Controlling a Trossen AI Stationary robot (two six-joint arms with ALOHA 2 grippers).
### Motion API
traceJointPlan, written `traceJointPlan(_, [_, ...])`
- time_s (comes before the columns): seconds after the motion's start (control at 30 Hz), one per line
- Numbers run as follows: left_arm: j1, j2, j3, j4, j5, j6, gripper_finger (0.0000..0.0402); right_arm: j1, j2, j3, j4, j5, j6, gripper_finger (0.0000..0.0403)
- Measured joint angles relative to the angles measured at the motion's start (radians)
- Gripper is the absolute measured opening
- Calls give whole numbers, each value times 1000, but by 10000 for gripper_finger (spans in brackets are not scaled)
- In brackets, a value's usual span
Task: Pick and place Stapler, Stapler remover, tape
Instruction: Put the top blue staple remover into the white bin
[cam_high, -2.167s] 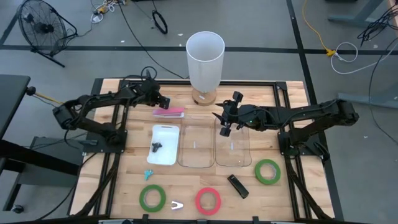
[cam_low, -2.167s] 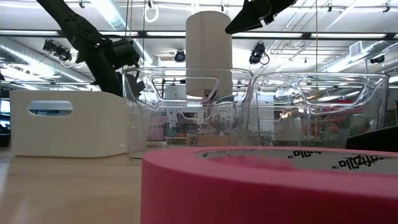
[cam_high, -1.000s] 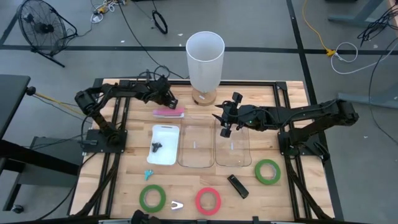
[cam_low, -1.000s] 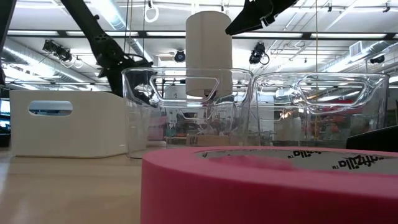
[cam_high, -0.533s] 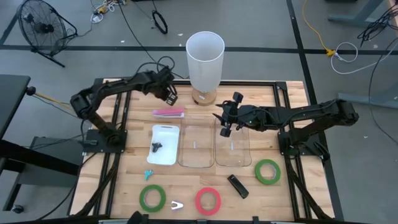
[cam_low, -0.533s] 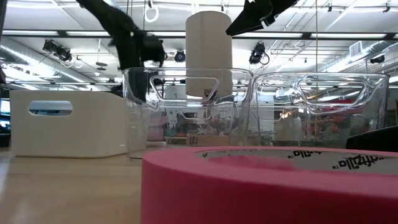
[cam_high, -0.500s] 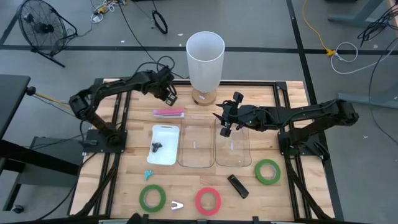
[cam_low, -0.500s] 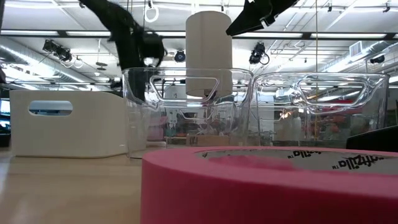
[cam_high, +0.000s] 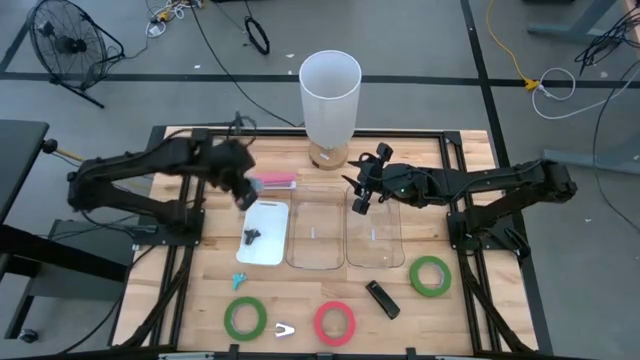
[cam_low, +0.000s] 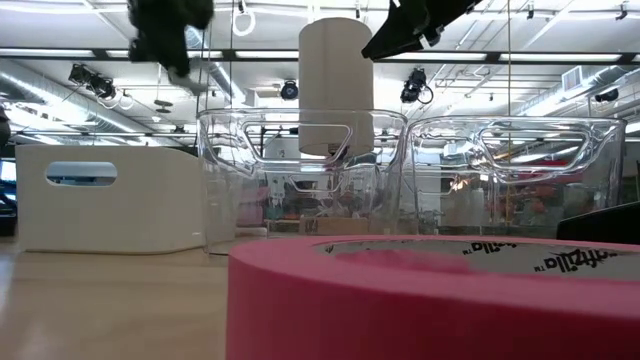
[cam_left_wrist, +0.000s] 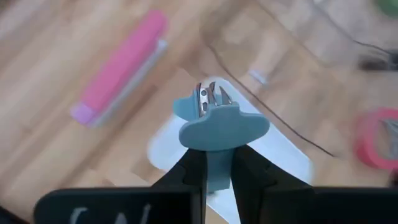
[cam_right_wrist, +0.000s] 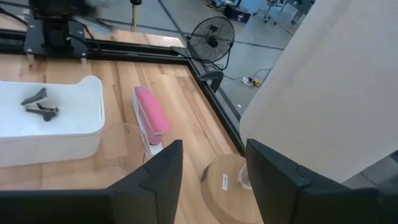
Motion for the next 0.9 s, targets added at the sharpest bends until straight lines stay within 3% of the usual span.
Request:
traceJointPlan(0.23, [-301,-1,-22,13,-102,-196,45,0,0,0,-1,-11,57,176])
traceJointPlan(0.4, [-438,59,-77,50,-172,-286,45,1,0,0,-4,-44,74,176])
traceJointPlan(0.63, [-487,134,-161,126,-171,-334,45,1,0,0,0,-45,74,176])
traceJointPlan(0.9, [-471,166,-167,142,-158,-326,47,1,0,0,-7,-45,72,176])
